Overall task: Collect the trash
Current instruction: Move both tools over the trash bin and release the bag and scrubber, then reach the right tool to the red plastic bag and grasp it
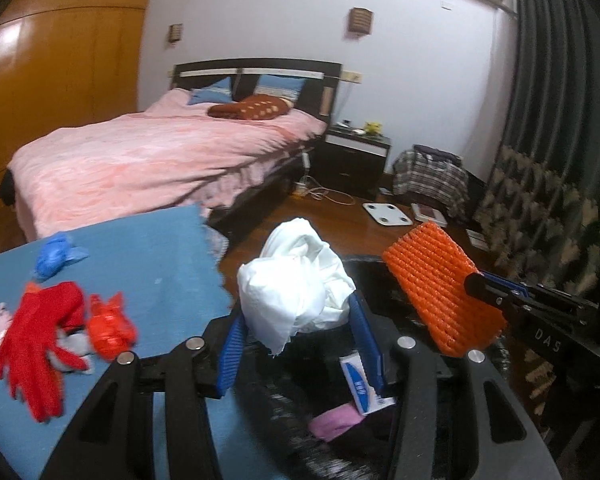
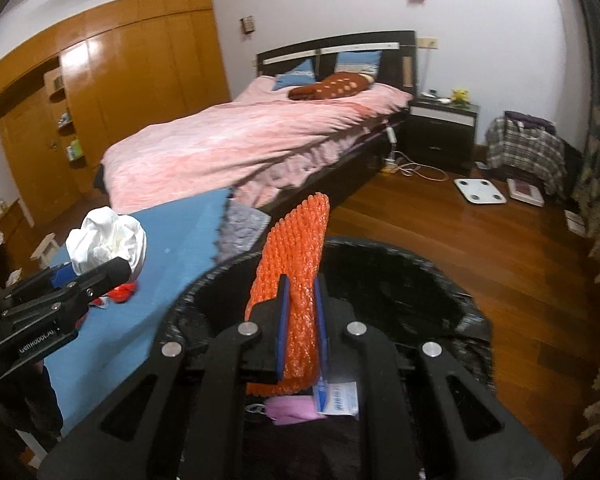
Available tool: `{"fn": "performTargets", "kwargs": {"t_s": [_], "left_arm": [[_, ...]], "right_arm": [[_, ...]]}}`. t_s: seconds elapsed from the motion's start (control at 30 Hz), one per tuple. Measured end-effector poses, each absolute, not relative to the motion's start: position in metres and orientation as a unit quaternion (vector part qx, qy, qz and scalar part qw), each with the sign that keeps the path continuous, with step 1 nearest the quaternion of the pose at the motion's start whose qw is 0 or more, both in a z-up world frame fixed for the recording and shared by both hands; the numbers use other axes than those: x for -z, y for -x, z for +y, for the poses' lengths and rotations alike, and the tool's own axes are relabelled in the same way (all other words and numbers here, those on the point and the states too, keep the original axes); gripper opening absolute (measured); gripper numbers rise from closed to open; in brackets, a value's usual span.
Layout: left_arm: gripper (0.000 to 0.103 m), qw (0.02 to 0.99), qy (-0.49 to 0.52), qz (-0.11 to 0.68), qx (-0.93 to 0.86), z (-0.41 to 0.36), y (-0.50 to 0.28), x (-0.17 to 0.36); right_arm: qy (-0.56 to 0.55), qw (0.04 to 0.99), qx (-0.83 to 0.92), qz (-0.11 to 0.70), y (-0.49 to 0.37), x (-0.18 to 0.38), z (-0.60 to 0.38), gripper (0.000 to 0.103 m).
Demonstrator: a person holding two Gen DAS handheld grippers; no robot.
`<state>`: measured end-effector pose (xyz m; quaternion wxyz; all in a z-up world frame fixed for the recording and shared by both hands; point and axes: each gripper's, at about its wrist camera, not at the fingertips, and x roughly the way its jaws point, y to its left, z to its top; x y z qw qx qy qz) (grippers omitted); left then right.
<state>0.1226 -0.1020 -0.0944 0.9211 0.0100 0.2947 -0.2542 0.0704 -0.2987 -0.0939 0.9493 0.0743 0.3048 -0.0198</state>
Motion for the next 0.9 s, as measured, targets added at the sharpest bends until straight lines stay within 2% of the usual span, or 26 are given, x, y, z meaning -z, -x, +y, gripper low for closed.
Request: {"fn": "performTargets", "kwargs": {"t_s": [0.13,0.17,0.2,0.33,0.4,0.43,0.47,0.5,0.57,0.63,0.9], "left_arm": [[0.05,0.913,-0.017,0.297,0.279,-0.126,-0.123,0.099],[0.051,0.911,-0.016,0.297,0.285,-0.129,-0.124,0.099],[0.054,0.909,-0.016,0.298,0.291,-0.133,-0.124,0.1],[0.069,0.904,-0.012,0.299,0.306,-0.137,-0.123,0.099],[0.077,0.903,-0.008,0.299,0.308,-0.136,-0.122,0.098],[0.081,0.902,-0.005,0.299,0.312,-0.133,-0.122,0.098],[0.082,0.902,-0.004,0.299,0.311,-0.132,-0.122,0.097],[0.082,0.903,-0.004,0.299,0.308,-0.131,-0.123,0.097],[0.082,0.905,-0.003,0.3,0.3,-0.127,-0.124,0.096],[0.083,0.909,0.001,0.3,0.289,-0.118,-0.125,0.095],[0.091,0.932,0.0,0.281,0.227,-0.068,-0.126,0.086]], "right_arm": [[-0.079,0.947,0.039,0.309,-0.065,0.1,-0.316,0.012],[-0.079,0.947,0.045,0.31,-0.064,0.102,-0.319,0.014],[-0.079,0.946,0.05,0.309,-0.063,0.102,-0.321,0.015],[-0.082,0.944,0.069,0.311,-0.06,0.108,-0.329,0.043],[-0.083,0.944,0.073,0.31,-0.058,0.109,-0.335,0.051],[-0.082,0.945,0.077,0.308,-0.057,0.11,-0.336,0.059],[-0.082,0.945,0.08,0.306,-0.057,0.11,-0.336,0.066],[-0.082,0.946,0.083,0.303,-0.056,0.11,-0.336,0.069],[-0.081,0.947,0.088,0.297,-0.054,0.108,-0.335,0.083],[-0.08,0.949,0.091,0.292,-0.053,0.106,-0.335,0.091],[-0.075,0.953,0.068,0.286,-0.064,0.093,-0.307,0.096]]}}
